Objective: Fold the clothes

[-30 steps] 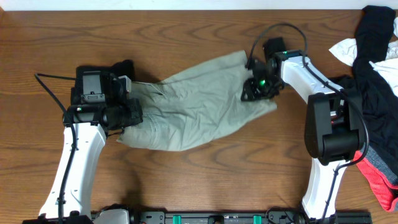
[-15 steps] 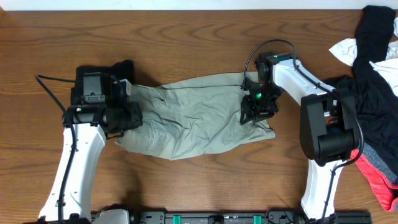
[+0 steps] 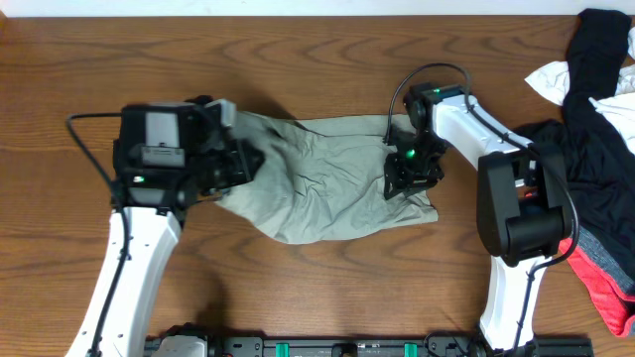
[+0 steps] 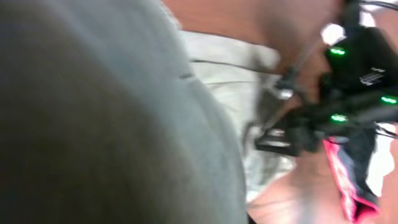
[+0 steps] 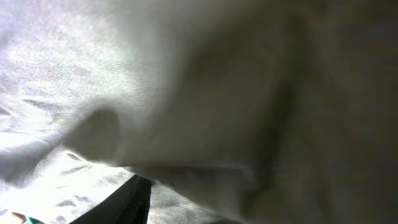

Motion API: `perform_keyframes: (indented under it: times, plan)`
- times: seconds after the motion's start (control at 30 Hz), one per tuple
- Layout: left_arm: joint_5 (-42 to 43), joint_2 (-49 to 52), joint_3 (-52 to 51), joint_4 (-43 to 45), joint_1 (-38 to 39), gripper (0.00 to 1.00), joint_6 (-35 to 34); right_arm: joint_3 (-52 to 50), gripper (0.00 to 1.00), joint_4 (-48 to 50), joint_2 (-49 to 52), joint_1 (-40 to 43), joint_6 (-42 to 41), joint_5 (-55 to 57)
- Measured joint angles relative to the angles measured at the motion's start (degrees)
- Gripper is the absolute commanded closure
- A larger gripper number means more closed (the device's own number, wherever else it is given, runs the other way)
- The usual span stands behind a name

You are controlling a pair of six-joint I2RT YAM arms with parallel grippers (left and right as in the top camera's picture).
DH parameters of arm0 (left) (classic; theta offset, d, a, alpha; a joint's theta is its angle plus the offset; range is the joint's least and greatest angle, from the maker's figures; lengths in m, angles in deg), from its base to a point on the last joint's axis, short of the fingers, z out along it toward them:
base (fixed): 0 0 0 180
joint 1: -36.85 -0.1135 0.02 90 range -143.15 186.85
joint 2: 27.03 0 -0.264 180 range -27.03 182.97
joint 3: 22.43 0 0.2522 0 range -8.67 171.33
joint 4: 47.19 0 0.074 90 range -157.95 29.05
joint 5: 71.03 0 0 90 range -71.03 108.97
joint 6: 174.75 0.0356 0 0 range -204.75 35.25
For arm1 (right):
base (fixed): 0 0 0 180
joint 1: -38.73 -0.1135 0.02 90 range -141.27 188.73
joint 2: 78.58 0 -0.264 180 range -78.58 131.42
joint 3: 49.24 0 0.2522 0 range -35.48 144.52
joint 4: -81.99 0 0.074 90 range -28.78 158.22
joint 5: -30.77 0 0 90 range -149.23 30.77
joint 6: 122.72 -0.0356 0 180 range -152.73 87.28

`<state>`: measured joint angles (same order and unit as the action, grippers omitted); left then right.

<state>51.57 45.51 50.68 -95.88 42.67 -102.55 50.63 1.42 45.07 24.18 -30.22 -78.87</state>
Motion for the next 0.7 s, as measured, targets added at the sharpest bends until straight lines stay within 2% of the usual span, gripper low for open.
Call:
perform_keyframes:
  times: [0.17, 0.33, 0.7]
  plan:
    - [1.36, 0.13, 0.0, 5.33, 7.26, 0.94, -3.43, 0.0, 0.54, -0.04, -0.11, -1.07, -0.44, 1.33]
    - [0.09, 1.77, 0.0, 6.29, 13.6, 0.94, -5.2, 0.0, 0.53, -0.17, -0.2, -1.64, -0.61, 2.08]
    - [-1.57, 7.61, 0.0, 12.28, 21.44, 0.94, -7.34, 0.09, 0.48, -1.11, -0.35, -1.9, -1.68, 2.6]
